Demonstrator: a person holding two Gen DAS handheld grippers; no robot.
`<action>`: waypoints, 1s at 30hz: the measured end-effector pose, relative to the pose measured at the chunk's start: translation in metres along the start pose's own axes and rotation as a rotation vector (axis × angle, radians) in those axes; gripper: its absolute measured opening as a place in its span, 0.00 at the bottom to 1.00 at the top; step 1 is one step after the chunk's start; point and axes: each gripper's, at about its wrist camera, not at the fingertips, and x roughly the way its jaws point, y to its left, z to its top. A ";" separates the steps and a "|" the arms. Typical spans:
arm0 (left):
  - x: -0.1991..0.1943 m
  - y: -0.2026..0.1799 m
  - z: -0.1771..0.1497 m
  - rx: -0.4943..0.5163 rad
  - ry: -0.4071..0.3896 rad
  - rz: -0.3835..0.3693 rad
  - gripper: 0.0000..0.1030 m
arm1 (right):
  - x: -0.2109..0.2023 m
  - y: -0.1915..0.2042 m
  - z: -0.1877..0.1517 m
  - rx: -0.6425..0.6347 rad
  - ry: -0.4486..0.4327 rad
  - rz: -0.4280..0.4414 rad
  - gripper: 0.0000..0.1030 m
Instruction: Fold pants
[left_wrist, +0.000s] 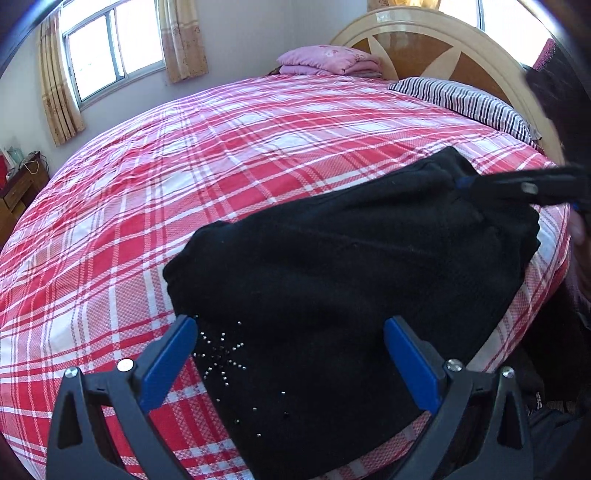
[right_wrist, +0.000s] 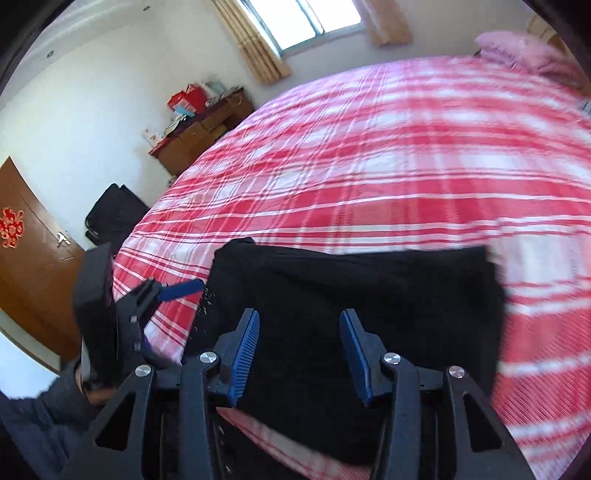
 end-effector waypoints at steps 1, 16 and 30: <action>0.000 -0.001 -0.001 0.003 0.002 0.000 1.00 | 0.010 -0.001 0.004 0.011 0.020 -0.010 0.47; -0.002 -0.001 0.001 0.003 -0.004 0.013 1.00 | 0.006 -0.003 -0.007 -0.030 0.023 -0.223 0.50; -0.005 0.021 0.002 -0.053 -0.020 0.012 1.00 | -0.049 -0.026 -0.015 -0.013 -0.071 -0.313 0.56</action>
